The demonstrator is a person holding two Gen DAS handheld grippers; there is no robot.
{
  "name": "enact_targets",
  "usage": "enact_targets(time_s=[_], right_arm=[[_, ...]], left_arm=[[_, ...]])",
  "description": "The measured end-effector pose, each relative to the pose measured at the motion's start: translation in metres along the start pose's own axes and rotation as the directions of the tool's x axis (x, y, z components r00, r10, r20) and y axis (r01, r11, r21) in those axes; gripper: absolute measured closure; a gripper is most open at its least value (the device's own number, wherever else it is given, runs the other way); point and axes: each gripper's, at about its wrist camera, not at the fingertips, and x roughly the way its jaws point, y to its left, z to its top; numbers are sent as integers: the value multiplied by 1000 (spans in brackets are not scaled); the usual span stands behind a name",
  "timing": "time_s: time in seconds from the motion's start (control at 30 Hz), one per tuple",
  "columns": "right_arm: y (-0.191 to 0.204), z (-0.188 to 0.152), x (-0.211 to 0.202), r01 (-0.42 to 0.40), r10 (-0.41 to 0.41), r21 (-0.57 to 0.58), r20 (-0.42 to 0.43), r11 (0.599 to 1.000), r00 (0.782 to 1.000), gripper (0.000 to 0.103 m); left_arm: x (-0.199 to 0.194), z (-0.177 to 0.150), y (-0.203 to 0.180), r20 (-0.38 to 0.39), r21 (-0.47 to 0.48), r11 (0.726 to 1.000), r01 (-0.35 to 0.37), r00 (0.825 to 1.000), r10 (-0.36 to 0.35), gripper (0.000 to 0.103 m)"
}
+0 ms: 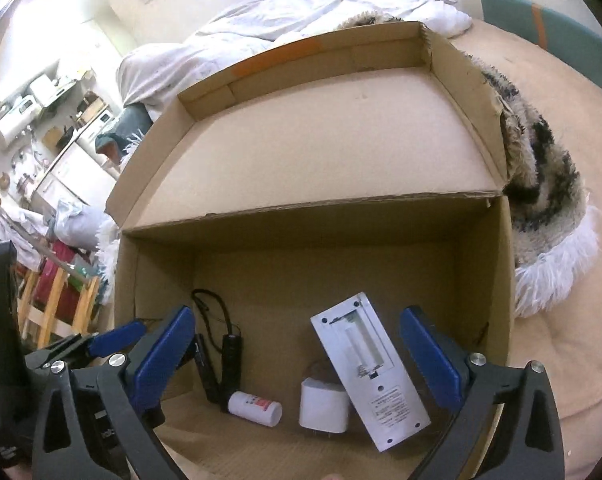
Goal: Organize rigid objects
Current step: 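Withdraw both grippers from the box toward the remaining items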
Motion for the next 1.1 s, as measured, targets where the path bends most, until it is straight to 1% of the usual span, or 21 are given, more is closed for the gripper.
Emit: enact_targets(time_s=[0.13,0.23,0.33,0.4,0.47,0.53,0.6,0.7,0.87,1.1], right_arm=[[-3,-2,-2,2,-2,1,-1,1000,1000,0],[2,0,-1,7,-7,2,0,1000,1000,0],[0,-2,-5,-17,17,33,-5,999,1000,0],[-2,-3,-11,-28,28,52,1,998,1000,0],[-3,-4,-19,-37,36,66,8,997,999,0],[-2,-6,-27,-36,35,71,17,997,999,0],[-2,-8,-39,-40,37,78,43,996,998,0],[-2,-14,-54,-44,39,72,66,996,997,0],[-5,-34,-67,-35,32,76,46,996,998,0],[-2,-65,-77,-1,0,55,19,998,1000,0]], left_arm=[[3,-1,-2,-6,7,1000,9,1000,-9,40],[3,-2,-4,-3,24,1000,1,1000,-1,40],[-1,-3,-4,-14,19,1000,-1,1000,1,40],[-4,-2,-3,-32,20,1000,22,999,-21,40],[-11,-2,0,-34,15,1000,-4,999,4,40],[-19,-2,3,-28,4,1000,-8,1000,8,40],[-28,-5,6,-21,-3,1000,-4,1000,4,40],[-42,-13,10,-2,-1,1000,-10,1000,10,40],[-64,-31,20,30,0,999,-33,999,33,40],[-70,-66,39,18,-50,998,-34,999,35,40]])
